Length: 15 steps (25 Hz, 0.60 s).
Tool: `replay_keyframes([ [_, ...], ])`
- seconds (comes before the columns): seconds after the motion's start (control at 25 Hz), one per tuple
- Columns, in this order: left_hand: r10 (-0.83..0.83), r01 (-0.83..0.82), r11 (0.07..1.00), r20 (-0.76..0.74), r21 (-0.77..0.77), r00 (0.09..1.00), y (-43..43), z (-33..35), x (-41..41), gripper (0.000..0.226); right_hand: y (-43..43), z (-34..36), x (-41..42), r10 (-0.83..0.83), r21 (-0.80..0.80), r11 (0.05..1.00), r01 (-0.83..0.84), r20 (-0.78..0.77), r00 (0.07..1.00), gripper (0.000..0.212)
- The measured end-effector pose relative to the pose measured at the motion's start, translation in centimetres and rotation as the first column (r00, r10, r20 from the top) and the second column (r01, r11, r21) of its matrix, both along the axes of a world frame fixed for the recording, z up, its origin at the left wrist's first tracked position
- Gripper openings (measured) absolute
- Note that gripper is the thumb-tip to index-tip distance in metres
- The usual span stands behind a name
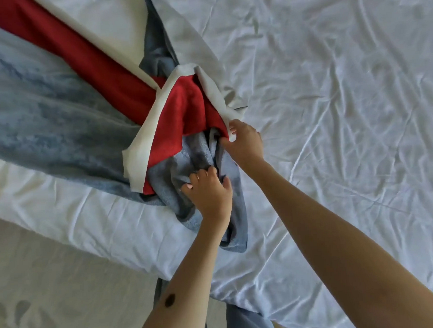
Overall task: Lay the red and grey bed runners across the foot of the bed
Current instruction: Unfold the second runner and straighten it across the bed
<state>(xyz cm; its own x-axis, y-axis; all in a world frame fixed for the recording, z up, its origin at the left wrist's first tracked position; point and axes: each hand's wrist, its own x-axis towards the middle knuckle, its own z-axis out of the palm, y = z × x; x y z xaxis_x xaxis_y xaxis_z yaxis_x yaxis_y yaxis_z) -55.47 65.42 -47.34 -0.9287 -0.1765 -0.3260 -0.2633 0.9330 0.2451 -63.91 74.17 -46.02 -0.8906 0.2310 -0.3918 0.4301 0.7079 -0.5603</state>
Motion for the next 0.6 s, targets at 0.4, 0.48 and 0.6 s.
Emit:
replay_keyframes([
  [0.4,-0.206,0.249,0.930,-0.180,0.269,0.962,-6.0,8.3,2.9,0.012,5.5,7.1,3.6,0.170,-0.084,0.981,-0.173,-0.041,0.985,0.024],
  [0.48,-0.320,0.370,0.901,-0.228,0.227,0.920,-7.6,11.1,3.1,0.009,7.1,9.4,4.0,0.230,-0.078,0.969,-0.235,-0.069,0.971,0.021],
  [0.6,-0.351,0.397,0.912,-0.301,0.106,0.887,-10.5,14.8,2.7,0.005,8.8,12.4,2.7,0.299,-0.031,0.952,-0.305,-0.135,0.945,0.019],
])
